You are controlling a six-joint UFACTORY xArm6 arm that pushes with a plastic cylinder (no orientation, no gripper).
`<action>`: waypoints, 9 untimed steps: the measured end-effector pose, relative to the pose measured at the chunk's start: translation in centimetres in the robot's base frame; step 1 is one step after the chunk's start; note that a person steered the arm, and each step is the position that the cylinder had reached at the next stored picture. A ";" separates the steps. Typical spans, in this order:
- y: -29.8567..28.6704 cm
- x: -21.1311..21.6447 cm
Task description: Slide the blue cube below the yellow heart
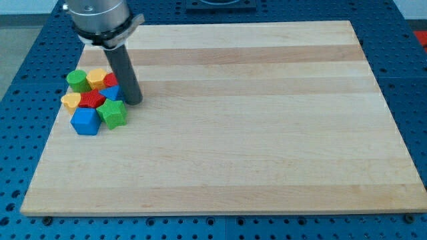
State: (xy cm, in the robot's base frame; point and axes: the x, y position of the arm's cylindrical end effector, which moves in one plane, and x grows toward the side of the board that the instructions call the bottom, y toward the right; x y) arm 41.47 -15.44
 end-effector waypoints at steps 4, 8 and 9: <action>2.4 8.5; -6.2 8.6; -8.1 8.6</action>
State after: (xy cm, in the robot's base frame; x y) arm 50.02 -23.57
